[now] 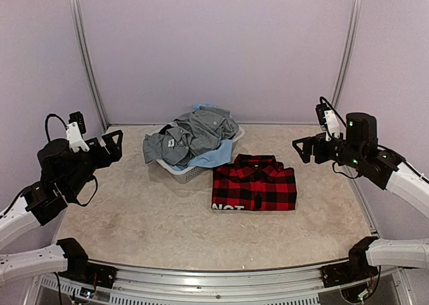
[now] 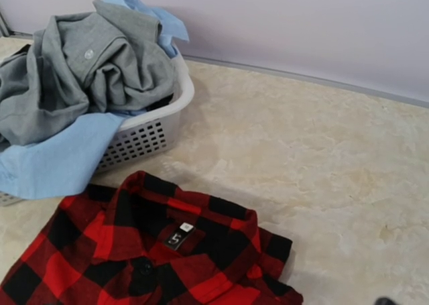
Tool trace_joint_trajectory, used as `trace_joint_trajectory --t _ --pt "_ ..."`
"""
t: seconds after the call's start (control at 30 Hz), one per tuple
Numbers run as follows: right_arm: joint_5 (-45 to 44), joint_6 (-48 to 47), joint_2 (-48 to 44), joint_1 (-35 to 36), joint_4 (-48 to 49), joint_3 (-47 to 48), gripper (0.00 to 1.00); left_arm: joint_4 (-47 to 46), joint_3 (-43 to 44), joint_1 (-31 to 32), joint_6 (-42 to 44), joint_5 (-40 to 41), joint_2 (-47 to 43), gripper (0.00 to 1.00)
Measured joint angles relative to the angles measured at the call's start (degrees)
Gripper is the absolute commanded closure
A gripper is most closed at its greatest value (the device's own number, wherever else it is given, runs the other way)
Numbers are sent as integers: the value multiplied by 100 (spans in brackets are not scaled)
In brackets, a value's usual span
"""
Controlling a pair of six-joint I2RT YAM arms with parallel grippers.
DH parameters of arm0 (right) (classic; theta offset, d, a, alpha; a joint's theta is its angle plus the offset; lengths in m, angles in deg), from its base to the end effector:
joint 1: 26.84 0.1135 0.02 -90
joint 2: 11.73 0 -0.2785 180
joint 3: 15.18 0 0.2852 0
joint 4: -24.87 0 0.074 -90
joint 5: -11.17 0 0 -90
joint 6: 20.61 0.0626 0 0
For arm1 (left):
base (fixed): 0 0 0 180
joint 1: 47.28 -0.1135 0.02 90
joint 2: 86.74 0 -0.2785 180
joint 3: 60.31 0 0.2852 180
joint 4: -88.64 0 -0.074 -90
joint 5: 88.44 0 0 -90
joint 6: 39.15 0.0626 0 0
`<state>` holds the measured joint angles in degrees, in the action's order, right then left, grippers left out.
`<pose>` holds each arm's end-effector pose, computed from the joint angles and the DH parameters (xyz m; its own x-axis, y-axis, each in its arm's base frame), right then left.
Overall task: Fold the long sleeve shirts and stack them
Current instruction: Move the bin to the center of the board.
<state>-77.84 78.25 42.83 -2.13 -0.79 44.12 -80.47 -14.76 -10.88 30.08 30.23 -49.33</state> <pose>0.2451 0.1140 0.3152 -0.3871 -0.0086 -0.9220 -0.3775 0.9138 0.1500 0.1868 -0.1004 0.3169 -0.0840 -0.3247 -0.9421 0.1125 0.9363 -0.3327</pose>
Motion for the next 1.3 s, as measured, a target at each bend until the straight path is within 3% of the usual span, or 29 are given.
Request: trace_joint_trajectory --t 0.43,0.67,0.97,1.1,1.3 --pt "-201 17 -83 0 -442 457 0 7 0 39 -177 -118 251 1" --pt "-164 48 63 0 -645 579 1 -63 0 90 -525 -382 863 1" --pt "400 544 219 0 -234 44 0 -791 -22 542 -1097 -409 2277 11" --pt "505 693 345 0 -168 -103 1 -901 22 538 -1307 -393 3025 20" --pt "621 774 352 0 4 -188 0 -1071 522 264 -1480 -638 4074 23"
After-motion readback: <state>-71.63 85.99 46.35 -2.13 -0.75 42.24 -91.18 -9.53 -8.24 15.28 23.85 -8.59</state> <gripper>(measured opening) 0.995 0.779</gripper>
